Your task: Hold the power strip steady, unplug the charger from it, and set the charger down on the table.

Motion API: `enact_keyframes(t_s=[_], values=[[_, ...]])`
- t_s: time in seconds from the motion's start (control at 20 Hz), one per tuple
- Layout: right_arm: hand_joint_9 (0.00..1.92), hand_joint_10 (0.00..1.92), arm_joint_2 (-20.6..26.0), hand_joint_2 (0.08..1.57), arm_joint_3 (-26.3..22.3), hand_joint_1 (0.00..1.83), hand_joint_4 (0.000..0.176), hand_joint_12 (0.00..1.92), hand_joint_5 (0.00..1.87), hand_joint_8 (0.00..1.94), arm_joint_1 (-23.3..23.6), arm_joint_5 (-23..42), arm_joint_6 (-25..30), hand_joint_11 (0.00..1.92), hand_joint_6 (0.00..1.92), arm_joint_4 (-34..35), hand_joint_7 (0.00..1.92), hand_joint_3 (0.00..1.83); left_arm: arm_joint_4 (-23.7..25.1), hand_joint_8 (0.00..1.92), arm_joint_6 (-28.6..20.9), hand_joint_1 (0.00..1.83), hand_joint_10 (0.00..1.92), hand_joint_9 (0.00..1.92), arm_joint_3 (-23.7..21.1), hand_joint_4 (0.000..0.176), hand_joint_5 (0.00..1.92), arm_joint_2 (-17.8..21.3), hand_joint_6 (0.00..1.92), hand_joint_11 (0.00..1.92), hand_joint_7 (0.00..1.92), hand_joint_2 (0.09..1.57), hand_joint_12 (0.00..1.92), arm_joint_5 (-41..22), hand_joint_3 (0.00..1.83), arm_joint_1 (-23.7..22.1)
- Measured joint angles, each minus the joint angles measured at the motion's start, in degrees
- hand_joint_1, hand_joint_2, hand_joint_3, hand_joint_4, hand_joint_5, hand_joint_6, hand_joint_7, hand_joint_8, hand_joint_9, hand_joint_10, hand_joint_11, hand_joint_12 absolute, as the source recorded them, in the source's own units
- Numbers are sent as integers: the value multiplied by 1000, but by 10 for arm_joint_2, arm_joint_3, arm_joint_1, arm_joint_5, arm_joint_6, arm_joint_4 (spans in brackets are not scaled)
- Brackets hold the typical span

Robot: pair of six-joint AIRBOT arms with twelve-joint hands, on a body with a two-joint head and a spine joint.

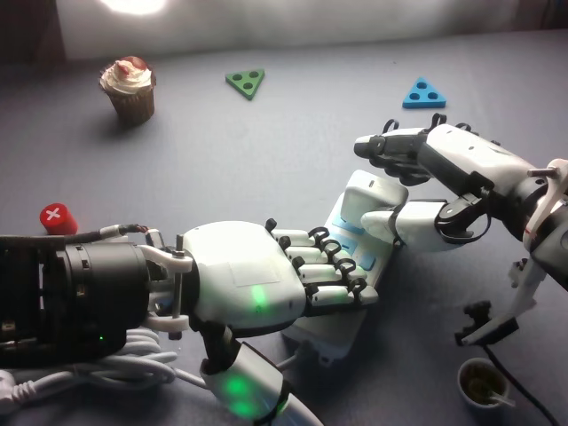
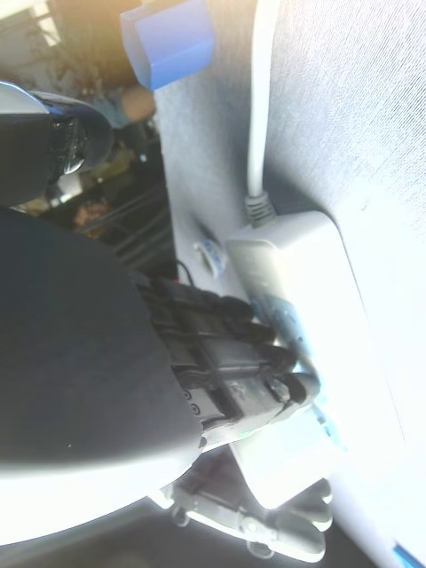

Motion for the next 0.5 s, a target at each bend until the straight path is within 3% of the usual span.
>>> enact_keyframes(t_s=[0.25, 0.4, 0.45, 0.5], values=[[605, 13, 0, 1094, 2, 1141, 0, 490, 570, 14, 0, 0, 0, 499, 13, 0, 574, 0, 1, 7, -2, 0, 5, 34, 0, 0, 28, 2, 3, 21, 43, 914, 57, 1, 2, 0], [832, 16, 0, 1071, 3, 1249, 0, 549, 788, 10, 0, 2, 0, 657, 9, 0, 815, 0, 1, 2, -2, 0, 3, 33, 0, 0, 16, 2, 1, 23, 36, 912, 57, 2, 0, -2], [1004, 17, 0, 1064, 3, 1247, 0, 532, 990, 458, 0, 2, 1, 792, 741, 0, 1113, 0, 2, 7, -2, 0, 7, 42, 0, 0, 30, 2, 7, 37, 49, 915, 63, 3, 2, -3], [1000, 830, 0, 1063, 3, 1359, 0, 550, 1015, 506, 0, 2, 1, 870, 886, 0, 1169, 0, 1, 3, -2, 0, 2, 33, 0, 0, 22, 2, 3, 31, 40, 913, 60, 4, 0, -3]])
